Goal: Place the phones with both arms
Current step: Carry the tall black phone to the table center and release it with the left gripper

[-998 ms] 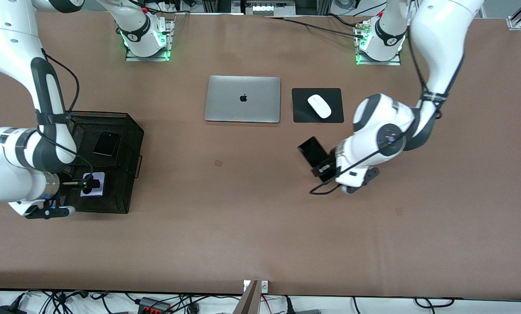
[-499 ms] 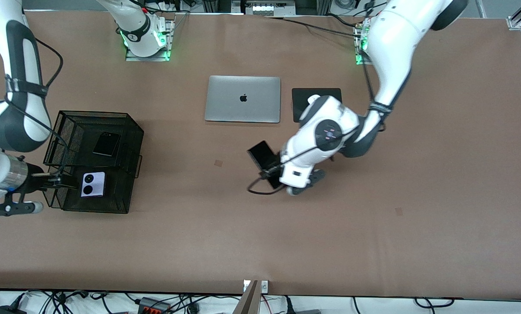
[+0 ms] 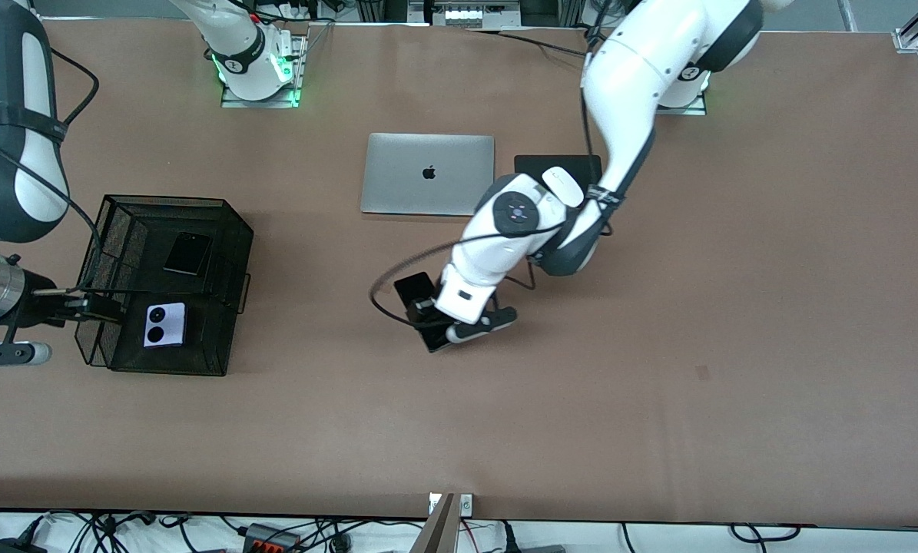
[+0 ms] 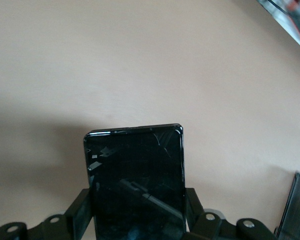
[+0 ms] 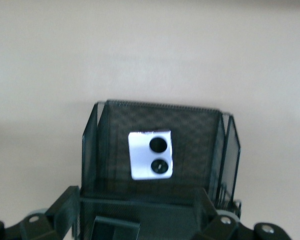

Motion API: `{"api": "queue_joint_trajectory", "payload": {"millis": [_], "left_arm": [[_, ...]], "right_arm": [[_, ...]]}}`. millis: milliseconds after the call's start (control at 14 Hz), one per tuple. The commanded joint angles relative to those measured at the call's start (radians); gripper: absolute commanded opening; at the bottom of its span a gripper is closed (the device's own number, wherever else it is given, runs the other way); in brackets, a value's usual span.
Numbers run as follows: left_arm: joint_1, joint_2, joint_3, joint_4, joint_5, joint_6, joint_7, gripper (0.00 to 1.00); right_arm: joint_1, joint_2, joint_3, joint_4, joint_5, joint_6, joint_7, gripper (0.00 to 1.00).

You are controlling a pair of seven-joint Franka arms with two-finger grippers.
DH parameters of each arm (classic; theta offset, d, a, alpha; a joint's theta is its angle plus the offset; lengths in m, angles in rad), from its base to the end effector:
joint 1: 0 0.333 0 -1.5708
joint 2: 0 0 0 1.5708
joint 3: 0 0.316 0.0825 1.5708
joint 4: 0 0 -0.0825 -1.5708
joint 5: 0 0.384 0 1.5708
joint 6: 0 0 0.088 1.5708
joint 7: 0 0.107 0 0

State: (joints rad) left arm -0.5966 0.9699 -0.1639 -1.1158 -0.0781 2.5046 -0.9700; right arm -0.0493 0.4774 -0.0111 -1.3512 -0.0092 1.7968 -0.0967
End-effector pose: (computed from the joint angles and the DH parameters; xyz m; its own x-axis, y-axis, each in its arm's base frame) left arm 0.6170 -0.5194 0.2699 0.9285 0.3666 0.0587 0.3049 -0.8433 0.4425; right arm 0.6941 -0.0413 0.4479 0.9987 0.0394 -0.0330 0.0398 -0.9991 0.0109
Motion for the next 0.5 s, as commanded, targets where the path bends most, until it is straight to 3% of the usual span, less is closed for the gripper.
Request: {"api": "queue_joint_trajectory", "payload": {"millis": [0, 428], "left_arm": [[-0.054, 0.079, 0.053, 0.129, 0.012, 0.034, 0.217, 0.46], [-0.094, 0.125, 0.067, 0.128, 0.031, 0.072, 0.306, 0.45]], "right_arm": [[0.016, -0.02, 0.007, -0.02, -0.012, -0.028, 0.037, 1.0], [0.032, 0.0, 0.01, -0.023, 0.005, -0.027, 0.028, 1.0]]}}
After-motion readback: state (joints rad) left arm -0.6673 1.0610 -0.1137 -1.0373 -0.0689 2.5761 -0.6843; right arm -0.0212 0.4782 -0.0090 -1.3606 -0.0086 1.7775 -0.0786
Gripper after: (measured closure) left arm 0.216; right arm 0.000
